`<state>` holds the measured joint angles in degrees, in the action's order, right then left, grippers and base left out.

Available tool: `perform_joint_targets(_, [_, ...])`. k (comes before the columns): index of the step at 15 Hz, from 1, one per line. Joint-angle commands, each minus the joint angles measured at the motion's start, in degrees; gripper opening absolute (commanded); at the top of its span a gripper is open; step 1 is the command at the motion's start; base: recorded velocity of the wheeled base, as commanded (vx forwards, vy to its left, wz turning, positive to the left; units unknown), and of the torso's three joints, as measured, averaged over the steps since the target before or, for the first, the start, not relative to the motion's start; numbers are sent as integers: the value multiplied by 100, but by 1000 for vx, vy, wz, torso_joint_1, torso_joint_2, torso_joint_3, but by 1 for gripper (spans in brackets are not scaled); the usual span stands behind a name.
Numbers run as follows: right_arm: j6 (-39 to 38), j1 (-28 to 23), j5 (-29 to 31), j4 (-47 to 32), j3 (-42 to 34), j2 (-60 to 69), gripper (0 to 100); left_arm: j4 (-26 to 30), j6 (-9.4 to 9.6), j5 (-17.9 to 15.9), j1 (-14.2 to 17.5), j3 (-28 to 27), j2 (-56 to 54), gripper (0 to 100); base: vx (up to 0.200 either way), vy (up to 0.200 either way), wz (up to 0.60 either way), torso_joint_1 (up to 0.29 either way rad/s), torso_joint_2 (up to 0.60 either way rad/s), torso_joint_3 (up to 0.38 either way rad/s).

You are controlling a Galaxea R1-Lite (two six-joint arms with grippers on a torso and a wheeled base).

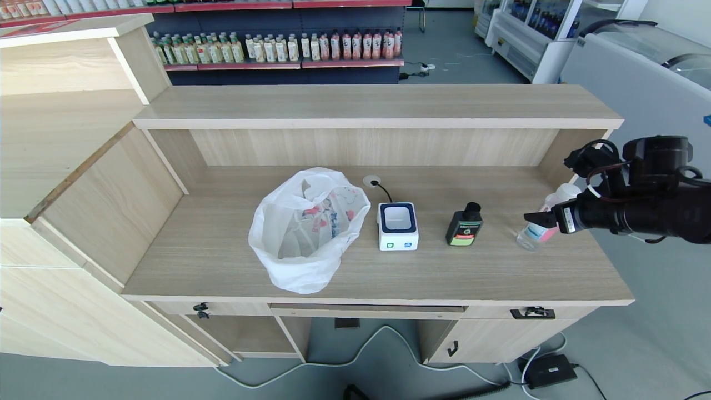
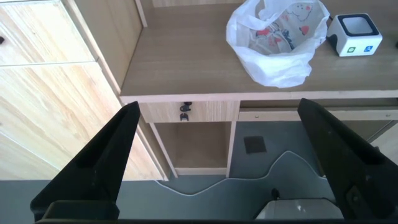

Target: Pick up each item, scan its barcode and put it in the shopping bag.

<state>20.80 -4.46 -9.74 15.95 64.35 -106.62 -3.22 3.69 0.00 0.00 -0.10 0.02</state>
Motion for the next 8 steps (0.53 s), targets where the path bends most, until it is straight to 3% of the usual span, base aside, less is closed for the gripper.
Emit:
perform_joint_targets(1, [21,59,16,14,51,-351,100,-3,0,0,0,1,-2,100,0,0,0,0,0,0])
perform_joint_targets(8, [82,218,-2,49,341,-896,100,-3,0,0,0,1,-2,100,0,0,0,0,0,0])
